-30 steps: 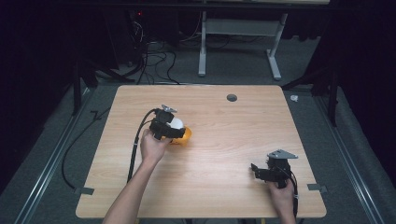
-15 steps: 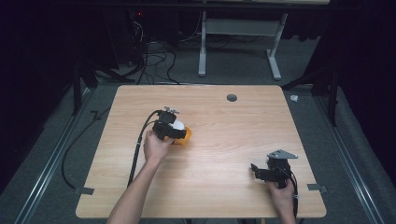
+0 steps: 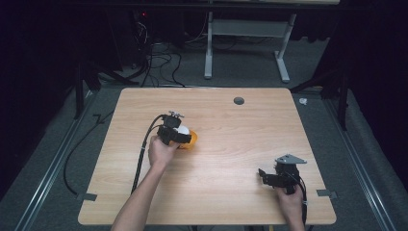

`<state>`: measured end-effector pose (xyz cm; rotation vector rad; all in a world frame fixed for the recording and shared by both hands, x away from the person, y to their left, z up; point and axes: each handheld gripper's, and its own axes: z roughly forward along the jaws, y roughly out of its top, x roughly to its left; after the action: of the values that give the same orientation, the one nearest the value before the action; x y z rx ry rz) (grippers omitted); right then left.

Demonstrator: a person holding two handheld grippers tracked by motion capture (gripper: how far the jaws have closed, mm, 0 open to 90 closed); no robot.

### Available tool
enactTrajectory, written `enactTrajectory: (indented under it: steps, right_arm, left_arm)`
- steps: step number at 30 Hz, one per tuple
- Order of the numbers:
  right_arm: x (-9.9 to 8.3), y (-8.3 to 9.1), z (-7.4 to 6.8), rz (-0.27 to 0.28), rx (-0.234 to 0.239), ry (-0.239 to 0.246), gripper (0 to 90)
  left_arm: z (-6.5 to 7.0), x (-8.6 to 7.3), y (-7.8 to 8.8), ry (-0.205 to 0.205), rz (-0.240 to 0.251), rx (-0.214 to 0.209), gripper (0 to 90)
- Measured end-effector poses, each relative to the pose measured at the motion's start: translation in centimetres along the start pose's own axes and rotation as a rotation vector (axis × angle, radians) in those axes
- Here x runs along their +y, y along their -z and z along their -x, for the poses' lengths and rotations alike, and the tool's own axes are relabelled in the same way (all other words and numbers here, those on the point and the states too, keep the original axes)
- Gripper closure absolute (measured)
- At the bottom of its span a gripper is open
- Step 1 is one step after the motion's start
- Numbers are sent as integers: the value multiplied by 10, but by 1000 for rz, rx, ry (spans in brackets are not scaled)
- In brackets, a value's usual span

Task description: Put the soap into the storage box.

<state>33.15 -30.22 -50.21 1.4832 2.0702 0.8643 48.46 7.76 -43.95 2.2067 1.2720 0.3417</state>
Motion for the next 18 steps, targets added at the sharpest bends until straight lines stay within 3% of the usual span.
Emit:
enactTrajectory:
  steps: [5, 8, 12, 18]
  right_arm:
    - [0, 0, 0, -1, -1, 5, 179]
    - [0, 0, 0, -1, -2, 3, 179]
    - [0, 0, 0, -1, -2, 6, 179]
    - [0, 0, -1, -1, -3, 7, 179]
  left_arm:
    - [-2, -3, -1, 2, -5, 9, 246]
    - [0, -4, -2, -18, -5, 37, 246]
    - [0, -5, -2, -13, 0, 33, 244]
    - [0, -3, 9, 1, 59, 20, 238]
